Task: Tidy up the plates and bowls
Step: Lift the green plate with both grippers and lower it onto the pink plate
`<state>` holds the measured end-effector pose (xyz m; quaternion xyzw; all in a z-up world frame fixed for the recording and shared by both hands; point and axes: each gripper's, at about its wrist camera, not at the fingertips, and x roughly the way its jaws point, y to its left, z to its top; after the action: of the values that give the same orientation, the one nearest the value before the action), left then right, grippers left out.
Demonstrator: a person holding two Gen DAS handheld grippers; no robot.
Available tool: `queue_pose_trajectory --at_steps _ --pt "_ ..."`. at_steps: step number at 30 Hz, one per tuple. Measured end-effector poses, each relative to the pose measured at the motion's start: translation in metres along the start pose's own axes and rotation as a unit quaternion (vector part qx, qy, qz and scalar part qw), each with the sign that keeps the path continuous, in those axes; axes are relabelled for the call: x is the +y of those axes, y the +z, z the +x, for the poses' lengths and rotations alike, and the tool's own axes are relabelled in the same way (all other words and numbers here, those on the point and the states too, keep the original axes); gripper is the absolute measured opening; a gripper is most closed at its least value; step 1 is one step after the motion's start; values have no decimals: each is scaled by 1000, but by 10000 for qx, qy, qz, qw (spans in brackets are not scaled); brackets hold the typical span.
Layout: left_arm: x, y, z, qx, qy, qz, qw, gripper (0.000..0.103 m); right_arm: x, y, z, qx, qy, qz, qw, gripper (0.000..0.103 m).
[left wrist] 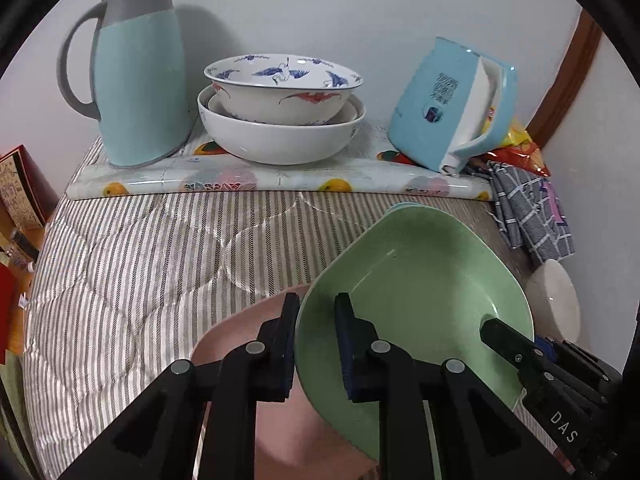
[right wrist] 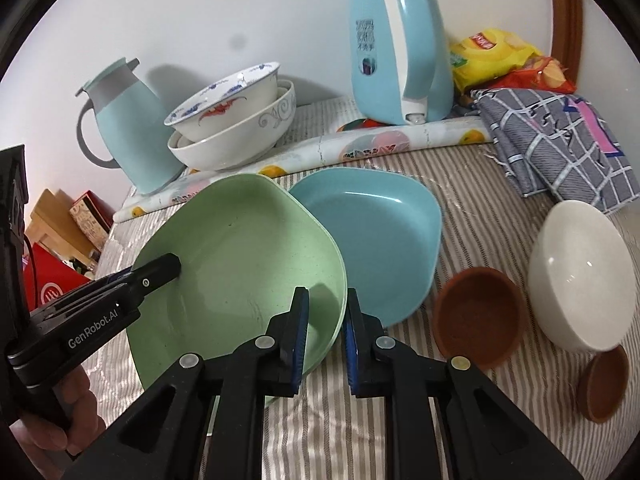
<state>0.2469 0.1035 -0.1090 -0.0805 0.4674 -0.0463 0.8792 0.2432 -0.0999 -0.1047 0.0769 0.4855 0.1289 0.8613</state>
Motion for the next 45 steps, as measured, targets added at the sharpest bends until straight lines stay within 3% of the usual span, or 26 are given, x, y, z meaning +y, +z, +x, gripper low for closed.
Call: queue_pose_trajectory --at_steps 21,45 --pt "3 -28 -34 -48 -156 105 9998 18 10 -40 -45 -173 -129 235 9995 16" --pt "42 -27 -3 196 -16 137 9997 18 38 -58 -1 3 -255 594 9979 16"
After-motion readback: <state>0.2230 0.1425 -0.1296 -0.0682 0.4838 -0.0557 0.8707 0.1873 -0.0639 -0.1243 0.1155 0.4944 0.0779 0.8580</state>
